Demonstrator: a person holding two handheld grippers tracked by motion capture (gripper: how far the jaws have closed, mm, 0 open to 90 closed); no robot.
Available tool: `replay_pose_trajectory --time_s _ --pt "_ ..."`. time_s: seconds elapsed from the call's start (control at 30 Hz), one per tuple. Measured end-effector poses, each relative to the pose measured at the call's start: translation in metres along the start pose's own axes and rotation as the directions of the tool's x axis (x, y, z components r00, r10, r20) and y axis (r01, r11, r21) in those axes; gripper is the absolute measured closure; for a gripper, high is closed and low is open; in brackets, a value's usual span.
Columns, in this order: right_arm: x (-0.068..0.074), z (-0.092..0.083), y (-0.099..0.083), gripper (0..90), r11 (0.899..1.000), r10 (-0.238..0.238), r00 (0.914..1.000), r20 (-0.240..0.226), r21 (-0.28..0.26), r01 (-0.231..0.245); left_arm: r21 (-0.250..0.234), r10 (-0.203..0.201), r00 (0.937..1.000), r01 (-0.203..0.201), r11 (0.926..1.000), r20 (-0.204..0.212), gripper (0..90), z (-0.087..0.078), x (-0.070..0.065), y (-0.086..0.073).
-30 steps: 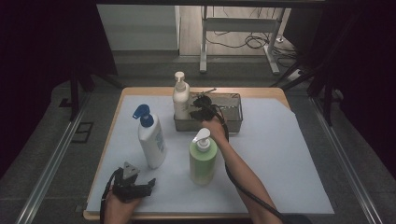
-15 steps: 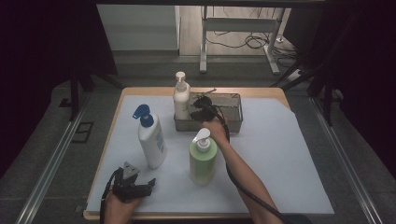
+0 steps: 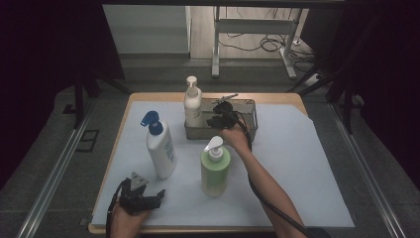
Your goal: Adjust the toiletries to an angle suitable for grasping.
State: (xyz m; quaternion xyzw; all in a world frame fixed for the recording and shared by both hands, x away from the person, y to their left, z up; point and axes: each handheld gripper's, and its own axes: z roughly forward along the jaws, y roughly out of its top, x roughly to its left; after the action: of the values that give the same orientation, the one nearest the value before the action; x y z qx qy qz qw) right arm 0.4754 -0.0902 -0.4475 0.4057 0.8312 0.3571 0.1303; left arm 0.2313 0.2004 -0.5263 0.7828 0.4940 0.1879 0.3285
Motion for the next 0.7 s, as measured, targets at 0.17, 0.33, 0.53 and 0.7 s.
replay_pose_trajectory --time_s 0.17,0.33,0.53,0.7 --pt "0.000 -0.012 -0.003 55.1 1.000 -0.007 0.9998 -0.019 -0.019 0.006 0.001 -0.001 1.0000 0.001 1.0000 0.000 12.1 0.000 0.000 0.000" --pt "0.003 -0.021 -0.007 45.8 0.999 -0.028 0.9989 -0.038 -0.024 0.027 0.000 0.000 1.0000 0.000 1.0000 0.001 12.1 0.000 0.000 0.000" --pt "0.002 -0.030 -0.015 39.1 0.999 -0.045 0.9977 -0.051 -0.032 0.043 -0.003 -0.001 1.0000 0.001 1.0000 0.001 12.1 0.000 0.000 0.000" --pt "0.002 -0.037 -0.021 35.7 0.998 -0.063 0.9966 -0.054 -0.034 0.061 -0.003 -0.003 1.0000 0.003 1.0000 0.003 12.1 0.000 0.000 0.000"
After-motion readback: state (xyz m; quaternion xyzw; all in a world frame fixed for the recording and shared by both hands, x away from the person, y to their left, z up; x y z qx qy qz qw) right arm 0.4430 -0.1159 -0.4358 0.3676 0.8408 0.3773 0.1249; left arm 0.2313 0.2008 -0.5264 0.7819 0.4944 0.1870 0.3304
